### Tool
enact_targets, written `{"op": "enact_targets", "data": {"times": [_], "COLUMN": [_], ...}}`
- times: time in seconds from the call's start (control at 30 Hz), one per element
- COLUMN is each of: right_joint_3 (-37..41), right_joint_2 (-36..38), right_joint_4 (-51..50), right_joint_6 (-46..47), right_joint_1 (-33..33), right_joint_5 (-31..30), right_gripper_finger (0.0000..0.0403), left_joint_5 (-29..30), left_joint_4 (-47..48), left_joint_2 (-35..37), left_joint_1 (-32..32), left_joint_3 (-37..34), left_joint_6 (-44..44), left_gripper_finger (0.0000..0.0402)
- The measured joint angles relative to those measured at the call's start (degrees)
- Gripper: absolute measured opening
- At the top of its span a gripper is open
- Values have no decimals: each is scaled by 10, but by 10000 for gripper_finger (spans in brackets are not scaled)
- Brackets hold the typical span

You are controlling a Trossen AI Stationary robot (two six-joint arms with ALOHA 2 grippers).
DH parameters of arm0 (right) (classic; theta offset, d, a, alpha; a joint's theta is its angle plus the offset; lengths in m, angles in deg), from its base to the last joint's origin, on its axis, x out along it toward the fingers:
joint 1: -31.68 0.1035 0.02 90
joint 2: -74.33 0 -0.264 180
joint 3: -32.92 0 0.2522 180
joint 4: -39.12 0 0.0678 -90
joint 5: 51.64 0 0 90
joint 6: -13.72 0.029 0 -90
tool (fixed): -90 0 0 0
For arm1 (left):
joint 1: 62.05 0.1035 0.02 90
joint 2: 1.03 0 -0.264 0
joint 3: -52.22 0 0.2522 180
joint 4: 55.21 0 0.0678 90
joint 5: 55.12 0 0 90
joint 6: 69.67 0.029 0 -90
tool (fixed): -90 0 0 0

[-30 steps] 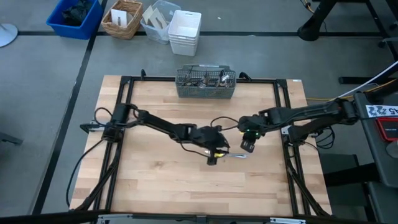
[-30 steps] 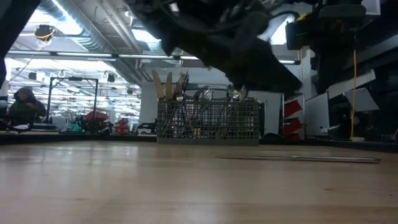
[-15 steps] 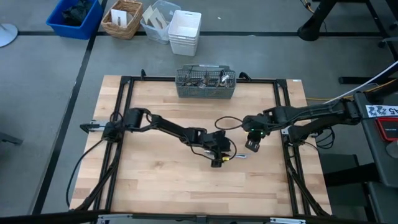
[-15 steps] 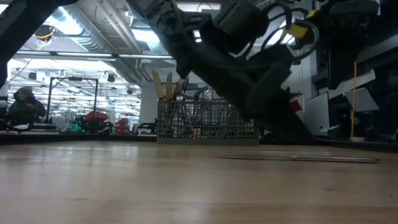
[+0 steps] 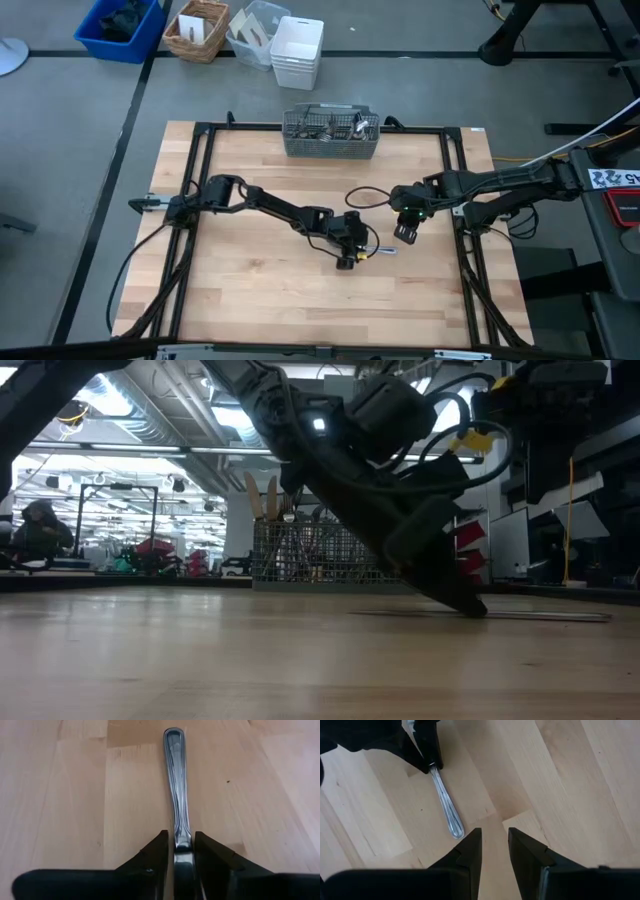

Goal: Sort silverware
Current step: Put the table knife into the gray silverware organizer

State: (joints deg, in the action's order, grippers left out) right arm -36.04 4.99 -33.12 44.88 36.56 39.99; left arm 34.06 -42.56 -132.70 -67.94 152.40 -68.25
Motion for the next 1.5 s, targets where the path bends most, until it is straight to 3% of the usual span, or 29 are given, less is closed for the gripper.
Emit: {"op": "enact_targets", "data": {"times": [0.27,0.53,0.9,1.13,1.5], "right_joint_3": [0,0,0,0,0], "right_joint_2": [0,0,0,0,0], "right_joint_4": [0,0,-1,-1,-1], "right_joint_6": [0,0,0,0,-1], "right_joint_1": [0,0,0,0,0], "right_joint_5": [0,0,0,1,0], "right_gripper_finger": [98,98,98,98,98], "left_joint_5": [-1,-1,-4,-1,-1], "left_joint_4": [58,106,312,431,445], "left_joint_2": [5,10,81,90,91], "left_joint_1": [0,1,18,23,23], "left_joint_3": [1,1,-4,-4,-8], "left_joint_6": [-1,1,2,5,23], "left_gripper_finger": [45,53,51,55,56]}}
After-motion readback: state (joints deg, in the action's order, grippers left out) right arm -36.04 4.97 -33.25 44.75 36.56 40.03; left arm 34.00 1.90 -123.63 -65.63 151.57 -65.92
